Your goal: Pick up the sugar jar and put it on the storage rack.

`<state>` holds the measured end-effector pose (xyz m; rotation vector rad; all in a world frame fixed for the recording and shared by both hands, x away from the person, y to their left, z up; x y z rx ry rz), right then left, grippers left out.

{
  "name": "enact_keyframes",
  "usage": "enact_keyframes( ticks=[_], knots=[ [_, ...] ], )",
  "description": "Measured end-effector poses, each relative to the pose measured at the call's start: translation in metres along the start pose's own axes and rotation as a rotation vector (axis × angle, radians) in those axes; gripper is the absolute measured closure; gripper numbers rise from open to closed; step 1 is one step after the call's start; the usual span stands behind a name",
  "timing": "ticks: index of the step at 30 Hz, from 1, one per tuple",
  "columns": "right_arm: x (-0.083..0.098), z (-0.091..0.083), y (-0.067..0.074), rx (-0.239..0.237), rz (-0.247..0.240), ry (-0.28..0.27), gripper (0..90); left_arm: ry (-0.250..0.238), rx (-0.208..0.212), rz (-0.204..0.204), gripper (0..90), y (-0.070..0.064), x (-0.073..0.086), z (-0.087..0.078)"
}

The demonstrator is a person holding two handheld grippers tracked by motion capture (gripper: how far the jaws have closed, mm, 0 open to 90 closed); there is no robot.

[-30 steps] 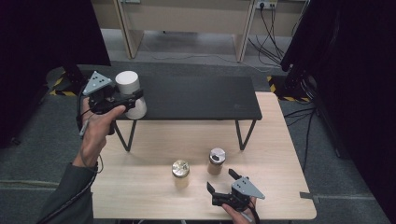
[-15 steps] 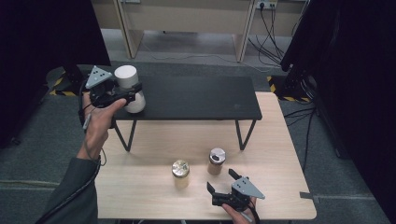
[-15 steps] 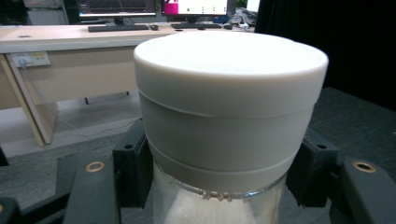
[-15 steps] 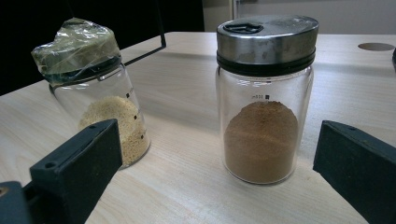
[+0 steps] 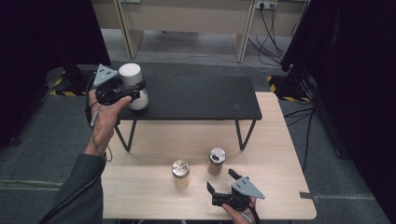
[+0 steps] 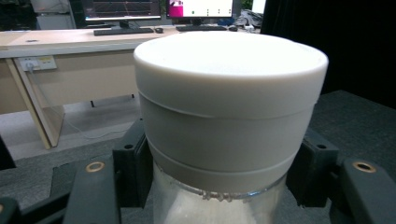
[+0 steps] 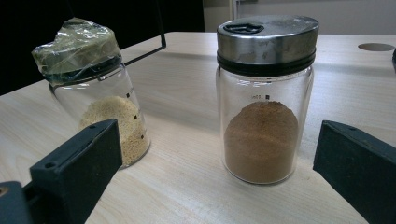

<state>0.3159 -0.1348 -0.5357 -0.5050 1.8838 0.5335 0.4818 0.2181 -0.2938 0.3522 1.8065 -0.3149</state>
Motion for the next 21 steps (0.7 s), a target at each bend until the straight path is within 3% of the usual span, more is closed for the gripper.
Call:
enact_keyframes(
  ticks=[21],
  knots=[
    [0.0000, -0.0001, 0.0002, -0.002, 0.001, -0.001, 1.3, -0.008, -0.023, 0.004, 35.1, 0.0032, 0.0066, 0.0084]
  ],
)
Point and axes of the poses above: each handheld gripper's, and its own axes: z roughly forward along the jaws, x roughly out of its underside, y roughly to its left, the point moved 4 cm from there along z, roughly forward along the jaws, and after that the axes turned 3 degrees about y, right-handed, at the moved point
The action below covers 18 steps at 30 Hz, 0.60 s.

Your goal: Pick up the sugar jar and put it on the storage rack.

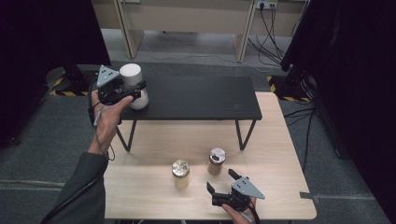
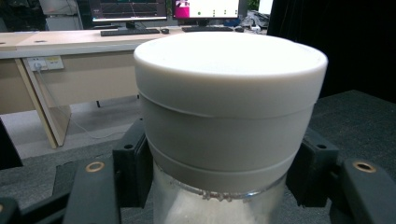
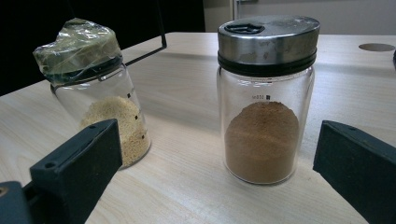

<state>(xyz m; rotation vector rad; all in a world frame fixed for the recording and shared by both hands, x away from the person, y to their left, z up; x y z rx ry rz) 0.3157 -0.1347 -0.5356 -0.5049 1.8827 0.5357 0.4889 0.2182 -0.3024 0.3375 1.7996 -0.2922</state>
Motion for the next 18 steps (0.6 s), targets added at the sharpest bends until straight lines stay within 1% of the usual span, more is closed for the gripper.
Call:
enact_keyframes(
  ticks=[2, 7, 8, 9, 10, 11, 16, 18],
  knots=[
    [0.0000, 0.0000, 0.0000, 0.000, 0.000, 0.000, 1.3, 0.005, 0.003, 0.007, 35.0, -0.0005, -0.0001, -0.0002],
    [0.0001, -0.0001, 0.0002, 0.000, -0.001, 0.000, 1.3, 0.002, -0.005, 0.005, 34.0, -0.0005, 0.0005, -0.0009],
    [0.0001, 0.0000, 0.0002, 0.000, -0.001, 0.001, 1.3, 0.002, -0.004, -0.002, 30.0, -0.0004, 0.0005, -0.0009],
    [0.0001, 0.0000, 0.0002, 0.000, -0.001, 0.001, 1.3, 0.004, 0.000, -0.017, 30.0, -0.0001, 0.0005, -0.0005],
    [0.0001, -0.0001, 0.0002, 0.001, -0.001, 0.000, 1.3, 0.008, 0.000, -0.022, 24.7, 0.0000, 0.0008, -0.0004],
    [0.0001, -0.0001, 0.0002, 0.001, -0.001, 0.000, 1.3, 0.009, -0.002, -0.027, 24.7, 0.0001, 0.0011, -0.0006],
    [0.0001, -0.0001, 0.0003, 0.000, -0.002, 0.000, 1.3, 0.003, 0.001, -0.049, 13.7, 0.0005, 0.0010, -0.0025],
    [0.0001, -0.0001, 0.0004, 0.001, -0.002, 0.000, 1.3, 0.005, -0.003, -0.050, 10.1, 0.0000, 0.0007, -0.0036]
  ],
)
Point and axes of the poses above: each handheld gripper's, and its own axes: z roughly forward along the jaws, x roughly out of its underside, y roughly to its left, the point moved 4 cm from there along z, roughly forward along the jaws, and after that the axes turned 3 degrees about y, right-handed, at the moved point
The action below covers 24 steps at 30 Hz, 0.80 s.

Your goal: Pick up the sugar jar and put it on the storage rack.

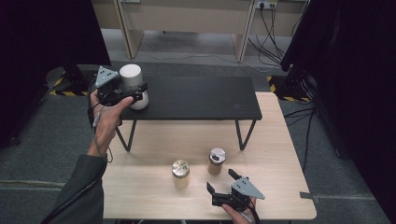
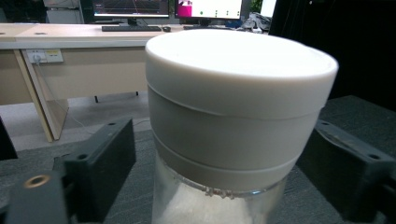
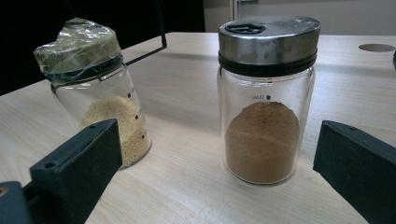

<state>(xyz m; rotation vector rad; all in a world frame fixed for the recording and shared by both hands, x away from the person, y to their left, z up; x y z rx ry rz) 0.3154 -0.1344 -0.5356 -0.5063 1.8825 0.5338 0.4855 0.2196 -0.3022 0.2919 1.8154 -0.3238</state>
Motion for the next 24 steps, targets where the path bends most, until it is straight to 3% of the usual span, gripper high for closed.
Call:
enact_keyframes(
  ticks=[5, 13, 24],
  knots=[
    [0.000, 0.000, 0.000, 0.000, 0.001, 0.000, 1.3, 0.006, -0.010, 0.007, 0.9, -0.003, 0.001, -0.003],
    [0.000, 0.000, 0.000, 0.000, 0.001, -0.001, 1.3, -0.008, 0.004, -0.020, 0.2, -0.003, 0.004, -0.010],
    [0.000, 0.000, 0.000, 0.001, -0.001, 0.000, 1.3, 0.013, 0.015, -0.010, 0.7, -0.008, 0.011, -0.019]
  ],
)
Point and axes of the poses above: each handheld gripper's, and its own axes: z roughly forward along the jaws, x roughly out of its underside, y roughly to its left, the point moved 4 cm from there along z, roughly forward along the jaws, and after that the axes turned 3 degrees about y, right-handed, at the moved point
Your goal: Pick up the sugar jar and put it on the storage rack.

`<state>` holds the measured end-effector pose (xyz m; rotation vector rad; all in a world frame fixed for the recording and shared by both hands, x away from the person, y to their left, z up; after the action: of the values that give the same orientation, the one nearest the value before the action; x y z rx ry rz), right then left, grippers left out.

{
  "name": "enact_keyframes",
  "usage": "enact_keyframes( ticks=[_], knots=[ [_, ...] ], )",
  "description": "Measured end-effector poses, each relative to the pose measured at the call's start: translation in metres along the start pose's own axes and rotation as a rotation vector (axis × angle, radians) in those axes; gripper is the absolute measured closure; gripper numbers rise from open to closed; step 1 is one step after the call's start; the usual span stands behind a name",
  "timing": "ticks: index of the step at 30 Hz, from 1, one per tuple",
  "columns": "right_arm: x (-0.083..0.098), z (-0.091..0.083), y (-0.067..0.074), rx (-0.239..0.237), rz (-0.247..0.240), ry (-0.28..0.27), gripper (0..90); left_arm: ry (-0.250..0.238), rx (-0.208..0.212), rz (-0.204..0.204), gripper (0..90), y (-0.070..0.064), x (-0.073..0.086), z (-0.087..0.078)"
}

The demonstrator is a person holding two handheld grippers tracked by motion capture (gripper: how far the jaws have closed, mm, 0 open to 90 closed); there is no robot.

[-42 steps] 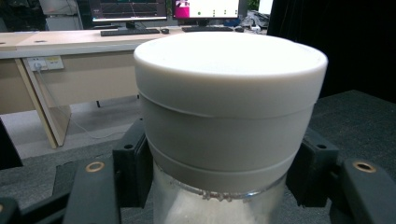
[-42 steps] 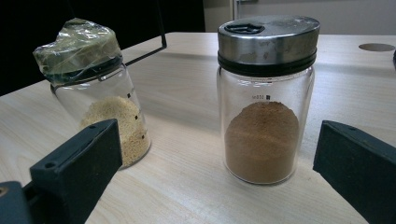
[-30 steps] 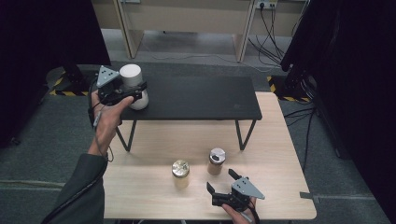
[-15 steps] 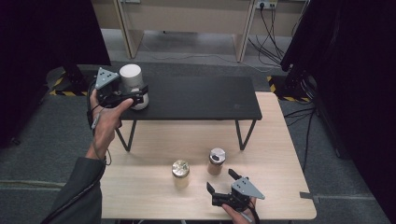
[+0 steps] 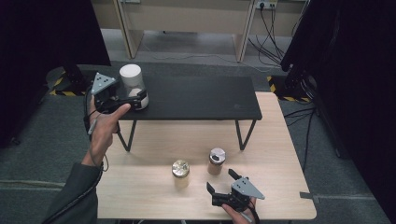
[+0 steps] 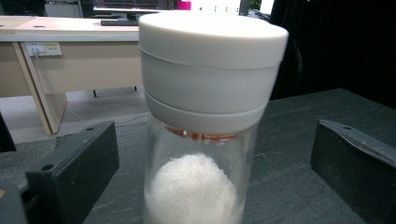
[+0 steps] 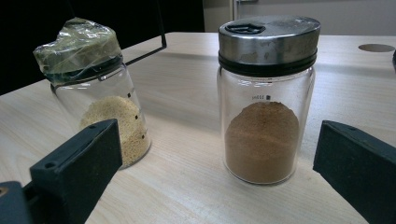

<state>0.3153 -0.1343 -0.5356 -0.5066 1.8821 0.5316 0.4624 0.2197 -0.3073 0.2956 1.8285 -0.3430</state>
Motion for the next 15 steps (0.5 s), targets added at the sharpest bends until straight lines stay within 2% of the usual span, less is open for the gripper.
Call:
enact_keyframes(
  ticks=[6, 15],
  knots=[
    [0.000, 0.000, 0.000, 0.000, -0.001, 0.000, 1.3, 0.004, 0.020, 0.002, 0.7, -0.004, 0.007, -0.004],
    [0.000, 0.000, 0.000, 0.000, 0.002, 0.002, 1.3, -0.023, 0.053, -0.008, 0.7, -0.005, 0.015, -0.014]
  ],
)
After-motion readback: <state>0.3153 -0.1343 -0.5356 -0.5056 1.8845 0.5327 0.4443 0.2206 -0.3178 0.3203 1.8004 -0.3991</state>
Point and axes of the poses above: each handheld gripper's, and its own axes: z roughly forward along the jaws, x roughly out of its underside, y roughly to its left, the point moved 4 cm from there along z, roughly forward along the jaws, and after that the axes turned 3 degrees about y, right-handed, at the moved point
